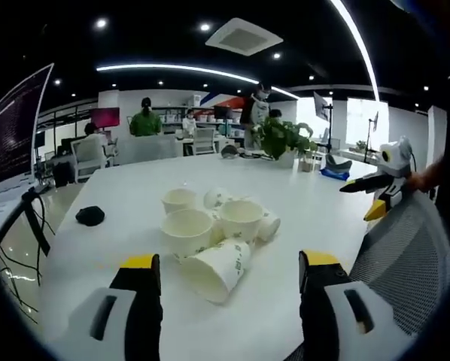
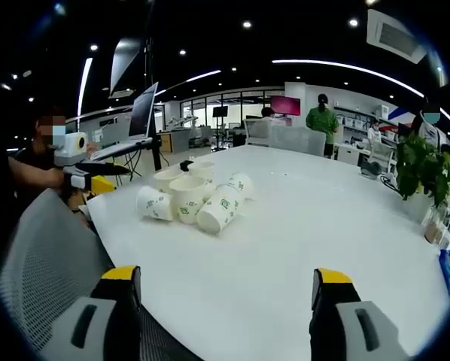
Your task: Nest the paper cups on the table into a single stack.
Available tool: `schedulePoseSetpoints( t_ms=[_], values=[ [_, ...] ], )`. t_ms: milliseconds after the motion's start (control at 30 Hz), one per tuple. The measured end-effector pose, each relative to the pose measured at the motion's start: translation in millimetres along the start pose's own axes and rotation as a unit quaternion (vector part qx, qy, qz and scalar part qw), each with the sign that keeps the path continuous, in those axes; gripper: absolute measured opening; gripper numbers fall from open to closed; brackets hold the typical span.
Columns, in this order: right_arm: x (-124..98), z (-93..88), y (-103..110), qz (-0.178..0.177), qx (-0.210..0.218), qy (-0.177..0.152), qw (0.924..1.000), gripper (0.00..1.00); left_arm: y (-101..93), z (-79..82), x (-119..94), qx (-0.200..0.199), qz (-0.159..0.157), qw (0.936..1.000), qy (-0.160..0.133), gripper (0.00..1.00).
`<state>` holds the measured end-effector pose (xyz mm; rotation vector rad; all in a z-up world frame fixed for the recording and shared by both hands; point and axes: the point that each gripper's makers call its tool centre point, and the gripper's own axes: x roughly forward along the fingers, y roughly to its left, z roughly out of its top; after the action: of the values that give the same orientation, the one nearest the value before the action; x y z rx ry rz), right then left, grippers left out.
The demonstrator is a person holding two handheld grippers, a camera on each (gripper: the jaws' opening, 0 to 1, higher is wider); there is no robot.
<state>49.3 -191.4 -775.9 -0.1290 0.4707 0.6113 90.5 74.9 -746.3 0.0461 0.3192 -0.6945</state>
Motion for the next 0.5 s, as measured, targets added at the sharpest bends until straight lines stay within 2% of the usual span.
schedulePoseSetpoints(
  t_ms=[133,267,367,500],
  values=[
    [0,0.1,-1,-0.002,0.0,0.001,1.0,0.96,-0.5,-6.7,8,-0.002,-0.018,0.9998,0.012,0.62],
    [-1,0.6,-2,-0.005,0.001,0.0,1.0,0.95,-5.3,-16.5,15,-0.02,-0.046,0.9984,0.026,0.5],
    [-1,0.8,-2,-0.007,0.001,0.0,1.0,0.95,-4.8,-19.0,19,-0.027,-0.052,0.998,0.025,0.43],
    [-1,1.6,-2,-0.008,0.001,-0.002,1.0,0.95,-2.0,-23.8,23,-0.03,-0.054,0.9976,0.032,0.4]
  ],
)
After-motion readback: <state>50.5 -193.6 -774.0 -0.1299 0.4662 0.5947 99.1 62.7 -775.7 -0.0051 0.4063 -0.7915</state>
